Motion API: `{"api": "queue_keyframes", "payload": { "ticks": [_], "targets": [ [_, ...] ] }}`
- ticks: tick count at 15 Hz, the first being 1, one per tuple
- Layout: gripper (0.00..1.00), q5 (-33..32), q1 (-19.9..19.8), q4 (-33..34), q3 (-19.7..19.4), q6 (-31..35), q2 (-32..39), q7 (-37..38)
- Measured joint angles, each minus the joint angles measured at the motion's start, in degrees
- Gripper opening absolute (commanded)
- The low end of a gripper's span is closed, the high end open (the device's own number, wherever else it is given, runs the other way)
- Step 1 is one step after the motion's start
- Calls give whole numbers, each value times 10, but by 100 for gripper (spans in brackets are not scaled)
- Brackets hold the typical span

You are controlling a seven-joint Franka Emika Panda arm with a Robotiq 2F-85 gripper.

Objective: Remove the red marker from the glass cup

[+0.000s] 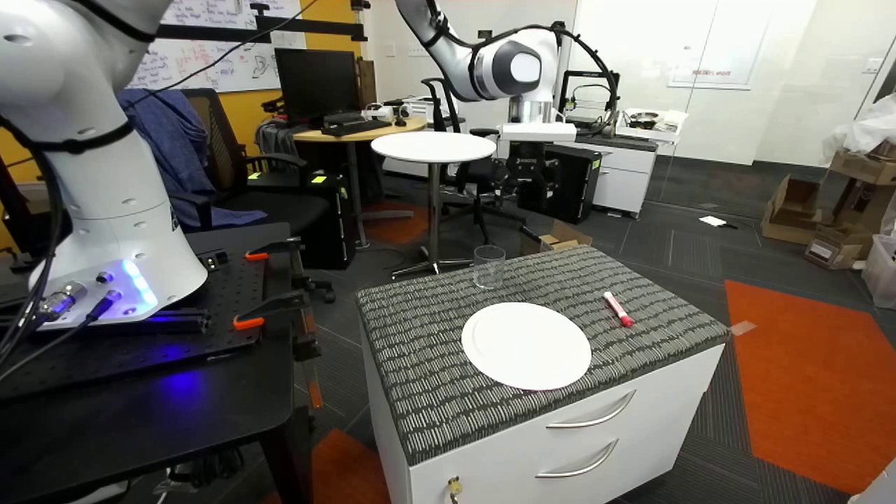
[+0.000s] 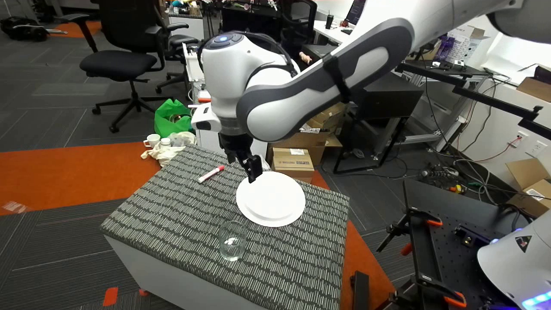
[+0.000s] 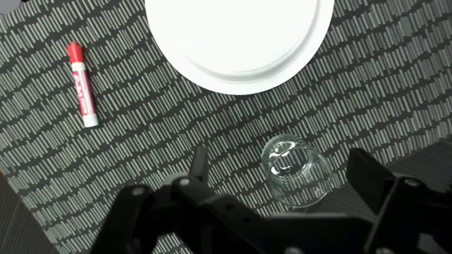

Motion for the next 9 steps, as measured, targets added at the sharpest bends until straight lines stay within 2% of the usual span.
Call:
{"api": "queue_keyframes", "payload": {
  "ticks": [3,6,9],
  "targets": [
    [100,9,0,-31,0,-38,-44,-1],
    [100,17,0,-62,1,-45,-80,-4],
    [100,18,0,-64,0,-44,-81,-4]
  ]
}}
